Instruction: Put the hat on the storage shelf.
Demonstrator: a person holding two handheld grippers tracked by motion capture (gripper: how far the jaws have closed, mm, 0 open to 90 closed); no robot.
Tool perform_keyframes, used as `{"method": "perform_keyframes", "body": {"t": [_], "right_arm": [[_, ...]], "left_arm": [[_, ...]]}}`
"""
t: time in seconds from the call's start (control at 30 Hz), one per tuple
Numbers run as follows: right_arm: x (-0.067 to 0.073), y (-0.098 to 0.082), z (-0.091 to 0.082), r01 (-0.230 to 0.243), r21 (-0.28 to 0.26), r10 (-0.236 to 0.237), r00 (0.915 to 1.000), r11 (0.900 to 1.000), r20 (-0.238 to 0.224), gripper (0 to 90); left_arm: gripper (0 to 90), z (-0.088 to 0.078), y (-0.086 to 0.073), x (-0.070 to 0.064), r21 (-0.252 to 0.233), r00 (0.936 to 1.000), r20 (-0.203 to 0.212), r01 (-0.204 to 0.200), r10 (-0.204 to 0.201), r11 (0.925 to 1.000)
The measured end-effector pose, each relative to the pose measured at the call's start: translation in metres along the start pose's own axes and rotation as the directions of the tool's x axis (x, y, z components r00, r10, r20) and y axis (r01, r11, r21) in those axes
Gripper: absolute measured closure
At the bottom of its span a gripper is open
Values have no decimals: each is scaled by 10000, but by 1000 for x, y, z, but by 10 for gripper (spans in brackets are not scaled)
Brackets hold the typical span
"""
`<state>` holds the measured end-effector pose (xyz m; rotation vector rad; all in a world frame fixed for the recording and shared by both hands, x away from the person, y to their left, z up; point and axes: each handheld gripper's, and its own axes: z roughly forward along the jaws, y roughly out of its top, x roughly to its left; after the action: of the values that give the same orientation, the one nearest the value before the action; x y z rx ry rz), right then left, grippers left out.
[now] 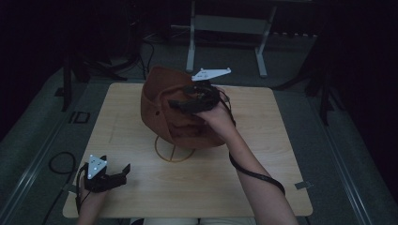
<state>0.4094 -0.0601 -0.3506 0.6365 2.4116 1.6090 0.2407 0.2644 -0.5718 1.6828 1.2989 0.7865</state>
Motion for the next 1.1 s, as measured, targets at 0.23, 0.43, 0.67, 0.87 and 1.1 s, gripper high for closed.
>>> {"method": "perform_keyframes", "body": {"t": [0.23, 0.43, 0.67, 0.87, 1.1], "right_arm": [[-11, -19, -26, 67, -658, -46, 9995, 9978, 319, 138], [-21, -36, -48, 250, -762, -195, 9971, 9968, 730, 143], [-35, -61, -72, 230, -350, -186, 9926, 9991, 1197, 143], [-45, -86, -89, 24, -204, 7, 9887, 9998, 1496, 147], [-55, -116, -105, -302, -173, 328, 9829, 9994, 1813, 147]], "left_arm": [[47, 0, 0, 0, -6, 10000, -83, 0, 0, 10000], [47, 1, 0, -1, 32, 9999, -103, -14, 15, 10000], [47, 2, -1, -1, 75, 9998, -152, -112, 113, 9999], [47, 2, -1, 0, 101, 9997, -188, -125, 127, 9999], [47, 2, -2, -1, 98, 9998, -178, -100, 102, 9999]]}}
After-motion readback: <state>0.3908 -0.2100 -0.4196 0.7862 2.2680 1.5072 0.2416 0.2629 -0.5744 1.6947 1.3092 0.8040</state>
